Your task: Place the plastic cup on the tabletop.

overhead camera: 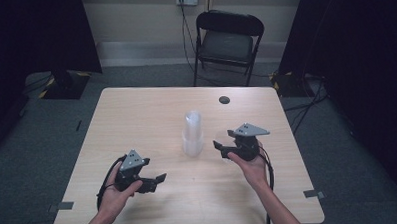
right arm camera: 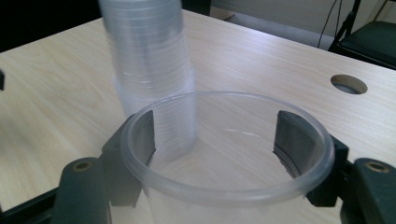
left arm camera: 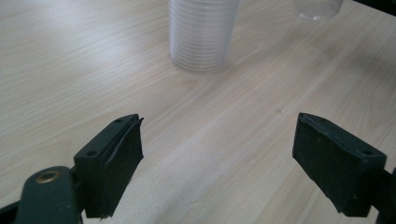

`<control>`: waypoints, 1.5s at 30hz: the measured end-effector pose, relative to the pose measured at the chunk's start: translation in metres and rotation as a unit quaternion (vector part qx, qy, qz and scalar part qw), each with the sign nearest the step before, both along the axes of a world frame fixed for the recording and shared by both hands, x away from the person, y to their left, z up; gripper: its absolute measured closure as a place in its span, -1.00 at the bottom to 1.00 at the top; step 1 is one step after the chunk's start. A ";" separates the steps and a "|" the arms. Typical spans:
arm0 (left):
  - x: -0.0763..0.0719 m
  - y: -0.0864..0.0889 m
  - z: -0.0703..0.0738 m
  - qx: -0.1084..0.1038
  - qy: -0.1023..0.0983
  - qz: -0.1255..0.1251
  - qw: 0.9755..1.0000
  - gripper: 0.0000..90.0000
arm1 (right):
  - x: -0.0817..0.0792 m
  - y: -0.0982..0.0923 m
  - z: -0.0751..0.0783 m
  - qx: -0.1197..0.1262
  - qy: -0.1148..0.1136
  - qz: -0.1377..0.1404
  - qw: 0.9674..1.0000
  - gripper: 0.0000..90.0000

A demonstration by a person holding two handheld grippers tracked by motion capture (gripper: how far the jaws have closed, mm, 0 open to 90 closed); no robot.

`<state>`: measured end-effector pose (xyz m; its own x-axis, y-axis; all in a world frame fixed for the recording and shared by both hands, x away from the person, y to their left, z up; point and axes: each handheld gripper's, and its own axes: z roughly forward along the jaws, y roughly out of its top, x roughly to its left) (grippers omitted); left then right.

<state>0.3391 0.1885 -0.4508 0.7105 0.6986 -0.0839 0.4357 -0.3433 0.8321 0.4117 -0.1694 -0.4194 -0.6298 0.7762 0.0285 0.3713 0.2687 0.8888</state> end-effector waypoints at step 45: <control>0.000 0.000 -0.011 0.001 0.014 0.009 1.000 -0.62 | 0.087 0.009 -0.043 0.014 0.022 -0.076 0.997 -0.44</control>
